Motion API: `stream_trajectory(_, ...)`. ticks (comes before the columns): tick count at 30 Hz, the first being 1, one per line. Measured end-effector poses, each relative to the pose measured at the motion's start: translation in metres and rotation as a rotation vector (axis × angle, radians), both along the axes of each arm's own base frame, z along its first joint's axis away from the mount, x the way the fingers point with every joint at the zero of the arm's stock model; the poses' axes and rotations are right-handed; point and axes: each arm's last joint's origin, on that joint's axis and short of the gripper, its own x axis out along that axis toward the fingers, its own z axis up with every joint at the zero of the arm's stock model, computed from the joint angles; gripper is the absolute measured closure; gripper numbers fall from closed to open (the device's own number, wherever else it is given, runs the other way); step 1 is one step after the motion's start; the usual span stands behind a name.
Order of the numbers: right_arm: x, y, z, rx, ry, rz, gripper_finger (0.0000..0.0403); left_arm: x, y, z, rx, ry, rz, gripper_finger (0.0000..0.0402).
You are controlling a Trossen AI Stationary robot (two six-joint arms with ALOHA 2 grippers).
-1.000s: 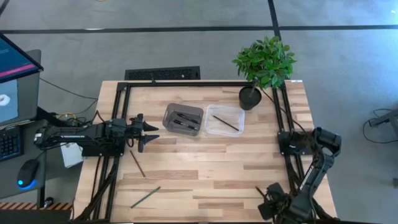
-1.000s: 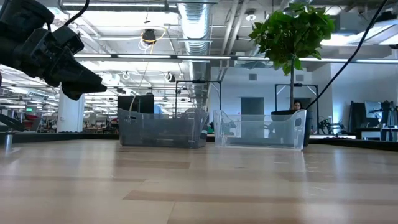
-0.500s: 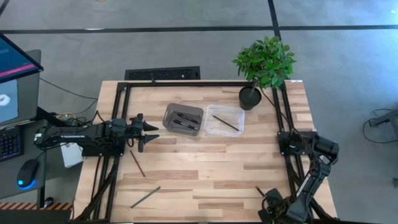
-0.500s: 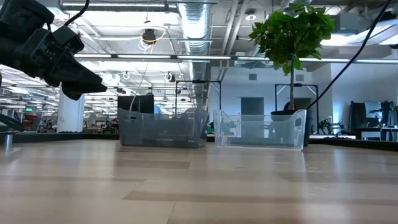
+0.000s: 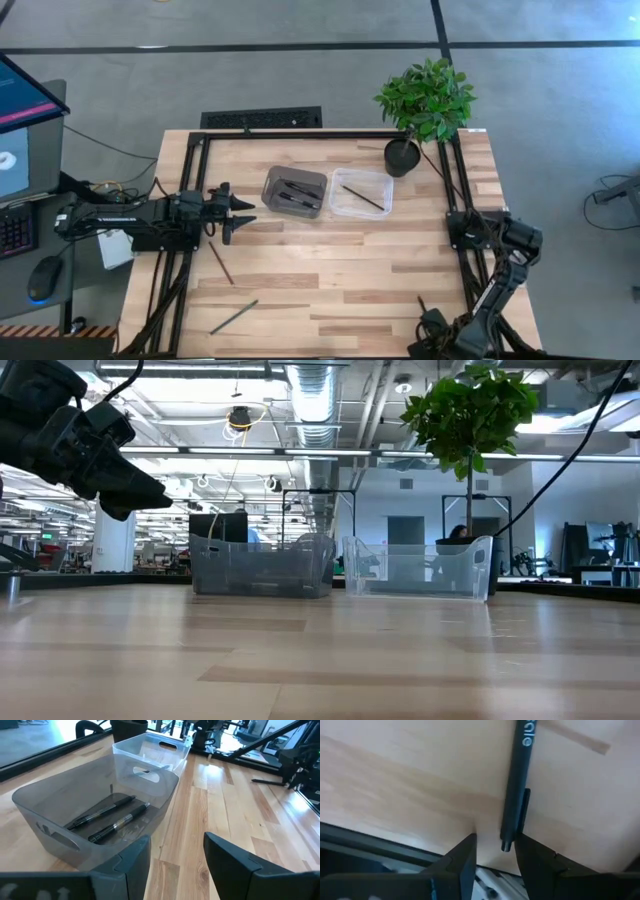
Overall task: Sort pens & pencils
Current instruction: Put the black pen into the black bin
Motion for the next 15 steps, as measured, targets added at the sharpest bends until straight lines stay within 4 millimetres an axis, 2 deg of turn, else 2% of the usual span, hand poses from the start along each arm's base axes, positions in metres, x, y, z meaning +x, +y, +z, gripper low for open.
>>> stream_trajectory(9,0.026,-0.015,0.000,-0.010,0.005,-0.076,0.0243,0.000,0.000,0.000,0.000,0.000,0.000,0.0228)
stream_trajectory(15,0.049,-0.028,0.000,0.004,-0.018,-0.038,0.0245,0.000,0.000,0.000,-0.001,0.004,0.000,0.0228)
